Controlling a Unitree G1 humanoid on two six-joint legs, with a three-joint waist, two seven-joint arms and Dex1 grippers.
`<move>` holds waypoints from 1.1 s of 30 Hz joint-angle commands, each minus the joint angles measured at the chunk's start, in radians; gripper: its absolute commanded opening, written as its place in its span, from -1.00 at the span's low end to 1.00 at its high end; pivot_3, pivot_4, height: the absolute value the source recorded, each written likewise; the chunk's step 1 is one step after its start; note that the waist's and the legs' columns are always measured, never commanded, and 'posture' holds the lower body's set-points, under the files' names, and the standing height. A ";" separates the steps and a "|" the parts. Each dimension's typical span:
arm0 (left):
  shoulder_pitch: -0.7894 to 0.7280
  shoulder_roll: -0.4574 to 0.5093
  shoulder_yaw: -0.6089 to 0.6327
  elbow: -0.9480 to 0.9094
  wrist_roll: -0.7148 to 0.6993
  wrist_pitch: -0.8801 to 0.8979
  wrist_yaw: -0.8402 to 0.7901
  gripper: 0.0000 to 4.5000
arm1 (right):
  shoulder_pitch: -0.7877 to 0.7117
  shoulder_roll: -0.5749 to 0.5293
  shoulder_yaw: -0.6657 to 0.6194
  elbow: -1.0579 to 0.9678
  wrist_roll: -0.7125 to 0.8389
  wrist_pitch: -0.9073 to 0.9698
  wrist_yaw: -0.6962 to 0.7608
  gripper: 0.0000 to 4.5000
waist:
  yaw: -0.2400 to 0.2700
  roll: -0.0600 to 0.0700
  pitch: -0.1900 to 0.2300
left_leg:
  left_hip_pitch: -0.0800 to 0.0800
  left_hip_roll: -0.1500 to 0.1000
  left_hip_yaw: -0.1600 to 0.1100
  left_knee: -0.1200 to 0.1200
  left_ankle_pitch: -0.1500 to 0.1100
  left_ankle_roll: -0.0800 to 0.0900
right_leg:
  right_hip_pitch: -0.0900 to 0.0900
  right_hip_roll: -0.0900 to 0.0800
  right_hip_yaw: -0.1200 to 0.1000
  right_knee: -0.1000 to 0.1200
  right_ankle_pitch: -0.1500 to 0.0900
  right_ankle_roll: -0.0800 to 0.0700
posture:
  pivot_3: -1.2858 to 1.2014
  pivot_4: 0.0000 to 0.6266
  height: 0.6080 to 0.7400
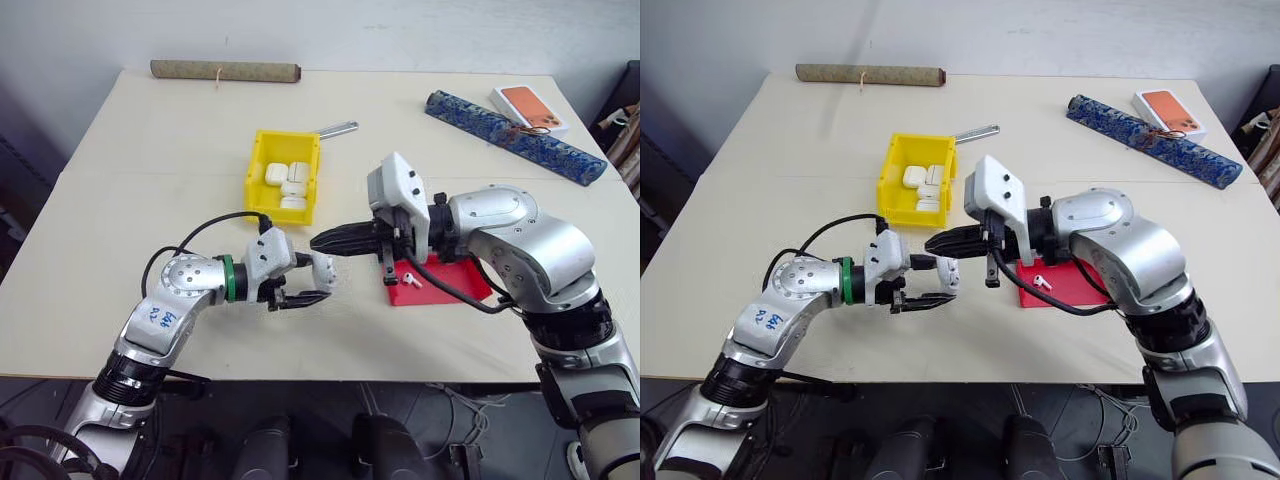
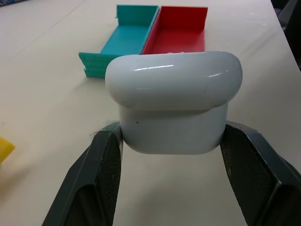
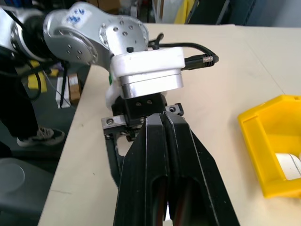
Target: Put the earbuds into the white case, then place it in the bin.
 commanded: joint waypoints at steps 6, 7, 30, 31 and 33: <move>-0.021 0.000 0.002 -0.053 0.005 0.022 -0.004 0.21 | 0.009 0.002 0.117 0.010 -0.156 -0.032 -0.010 -0.98 | -0.001 0.000 0.000 | 0.000 0.000 0.000 0.000 0.000 0.000 | 0.000 0.000 0.000 0.000 0.000 0.000 | 0.03 -0.52 1.00; -0.021 0.000 0.002 -0.054 0.006 0.023 -0.004 0.21 | 0.012 0.003 0.120 0.011 -0.162 -0.029 -0.007 -0.98 | -0.001 0.000 0.000 | 0.000 0.000 0.000 0.000 0.000 0.000 | 0.000 0.000 0.000 0.000 0.000 0.000 | 0.03 -0.52 1.00; 0.048 -0.016 0.148 -0.082 -0.039 -0.008 0.066 0.21 | 0.362 -0.074 -0.394 -0.003 0.072 -0.113 0.071 -0.72 | 0.016 -0.001 0.000 | 0.000 0.000 -0.002 0.000 0.000 0.000 | 0.002 0.000 -0.002 -0.001 0.000 0.000 | 0.03 -0.52 1.00; 0.050 -0.021 0.177 -0.084 -0.056 -0.003 0.075 0.21 | 0.413 -0.061 -0.451 -0.007 0.090 -0.141 0.057 -0.57 | 0.020 -0.001 0.000 | 0.000 0.000 -0.002 0.000 0.000 0.000 | 0.002 0.000 -0.002 -0.001 0.000 0.000 | 0.03 -0.52 1.00; 0.028 -0.045 0.242 -0.080 -0.106 0.024 0.107 0.21 | 0.490 0.018 -0.583 0.003 0.083 -0.282 -0.034 -0.26 | 0.024 -0.001 0.000 | 0.000 0.000 -0.002 0.000 0.000 0.000 | 0.002 0.000 -0.002 -0.001 0.000 0.000 | 0.03 -0.52 1.00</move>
